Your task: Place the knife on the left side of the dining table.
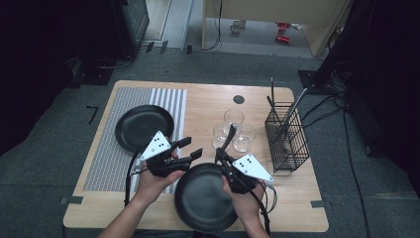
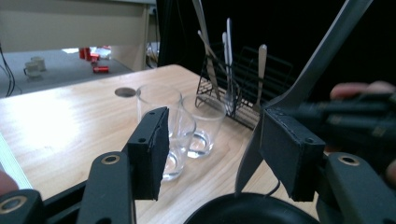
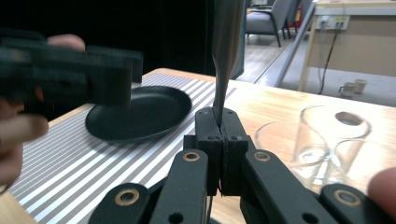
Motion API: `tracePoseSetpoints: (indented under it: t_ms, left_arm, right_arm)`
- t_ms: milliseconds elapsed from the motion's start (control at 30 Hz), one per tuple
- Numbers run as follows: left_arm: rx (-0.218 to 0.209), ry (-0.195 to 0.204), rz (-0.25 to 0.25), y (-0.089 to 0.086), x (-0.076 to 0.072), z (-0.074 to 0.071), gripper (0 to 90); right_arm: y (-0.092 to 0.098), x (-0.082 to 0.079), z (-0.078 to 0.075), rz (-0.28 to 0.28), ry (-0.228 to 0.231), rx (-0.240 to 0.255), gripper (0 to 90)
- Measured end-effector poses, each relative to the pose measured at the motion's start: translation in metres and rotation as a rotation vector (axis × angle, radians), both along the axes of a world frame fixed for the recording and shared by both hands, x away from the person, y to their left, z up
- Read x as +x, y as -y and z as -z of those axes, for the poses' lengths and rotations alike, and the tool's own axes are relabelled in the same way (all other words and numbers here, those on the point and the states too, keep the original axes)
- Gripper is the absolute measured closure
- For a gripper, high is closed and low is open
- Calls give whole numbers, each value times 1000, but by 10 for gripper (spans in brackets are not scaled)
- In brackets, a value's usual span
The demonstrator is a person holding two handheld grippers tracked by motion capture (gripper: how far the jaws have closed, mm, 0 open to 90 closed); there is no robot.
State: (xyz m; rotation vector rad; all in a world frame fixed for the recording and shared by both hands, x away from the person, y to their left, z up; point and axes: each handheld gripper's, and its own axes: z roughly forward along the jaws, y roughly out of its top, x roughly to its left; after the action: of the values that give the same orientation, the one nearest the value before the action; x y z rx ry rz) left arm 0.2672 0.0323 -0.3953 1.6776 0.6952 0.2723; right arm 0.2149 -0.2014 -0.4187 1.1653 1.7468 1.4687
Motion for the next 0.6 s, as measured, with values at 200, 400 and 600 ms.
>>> tracePoseSetpoints:
  t_ms: [200, 400, 600]
  left_arm:
    - [-3, 17, 22, 0, -4, -11, 380]
    - [-6, 32, 40, 4, -12, -19, 360]
    - [-12, 59, 40, 3, -18, -27, 362]
  right_arm:
    - [-13, -2, 6, -42, -5, -21, 900]
    - [-24, -4, 9, -73, -7, -35, 900]
    - [-34, -8, 11, -104, -19, -51, 900]
